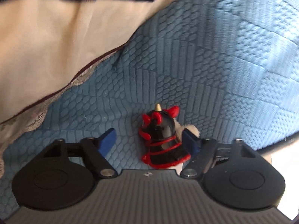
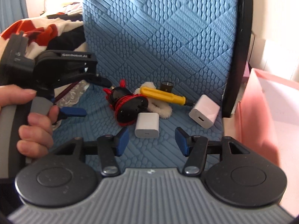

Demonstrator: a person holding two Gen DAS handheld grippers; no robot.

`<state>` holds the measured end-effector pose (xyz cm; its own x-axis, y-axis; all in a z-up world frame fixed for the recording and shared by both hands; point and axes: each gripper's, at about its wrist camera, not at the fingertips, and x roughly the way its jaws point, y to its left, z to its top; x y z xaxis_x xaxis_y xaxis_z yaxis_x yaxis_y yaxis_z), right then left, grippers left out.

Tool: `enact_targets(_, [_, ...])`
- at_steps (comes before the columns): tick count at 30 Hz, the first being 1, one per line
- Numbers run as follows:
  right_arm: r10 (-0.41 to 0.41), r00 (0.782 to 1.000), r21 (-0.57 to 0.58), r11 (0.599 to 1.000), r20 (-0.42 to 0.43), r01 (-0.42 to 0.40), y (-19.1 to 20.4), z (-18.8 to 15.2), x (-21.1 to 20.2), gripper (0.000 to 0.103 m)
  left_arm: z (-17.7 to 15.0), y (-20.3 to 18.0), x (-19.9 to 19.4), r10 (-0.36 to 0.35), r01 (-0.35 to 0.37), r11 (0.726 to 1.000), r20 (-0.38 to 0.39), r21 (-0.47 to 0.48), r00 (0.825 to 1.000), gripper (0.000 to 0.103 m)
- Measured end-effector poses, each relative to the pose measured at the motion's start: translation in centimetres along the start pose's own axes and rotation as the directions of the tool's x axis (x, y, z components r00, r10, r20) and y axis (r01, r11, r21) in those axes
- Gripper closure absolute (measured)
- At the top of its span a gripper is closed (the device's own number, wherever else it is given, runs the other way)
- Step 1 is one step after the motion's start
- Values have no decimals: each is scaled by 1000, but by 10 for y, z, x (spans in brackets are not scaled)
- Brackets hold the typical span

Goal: Organize rigid objects
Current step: 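Lower the left tool onto the red-and-black toy figure and close it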

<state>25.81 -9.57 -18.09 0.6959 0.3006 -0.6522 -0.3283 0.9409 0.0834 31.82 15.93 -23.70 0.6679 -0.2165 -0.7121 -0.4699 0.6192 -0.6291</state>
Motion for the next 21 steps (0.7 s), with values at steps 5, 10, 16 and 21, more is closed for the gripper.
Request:
enact_targets(5, [-19,999,-2,1000,-29,19,2,2,32,46,7,7,25,-10,8,997,-33,-81,999,32])
enact_targets(10, [-33,998,-49,998,-59,31,4,3,55,47,9,4,40,-49,45,994,-40,-99,998,32])
enact_targets(16, [-17,997,-59,998,-70,13,8,4,68,47,10,-4,53,-85,79,992,-56,-102,995,32])
enact_targets(21, [-25,994,-51,999,-107,20,13,6,88,47,7,-10,66,-85,82,995,-48,-64,995,32])
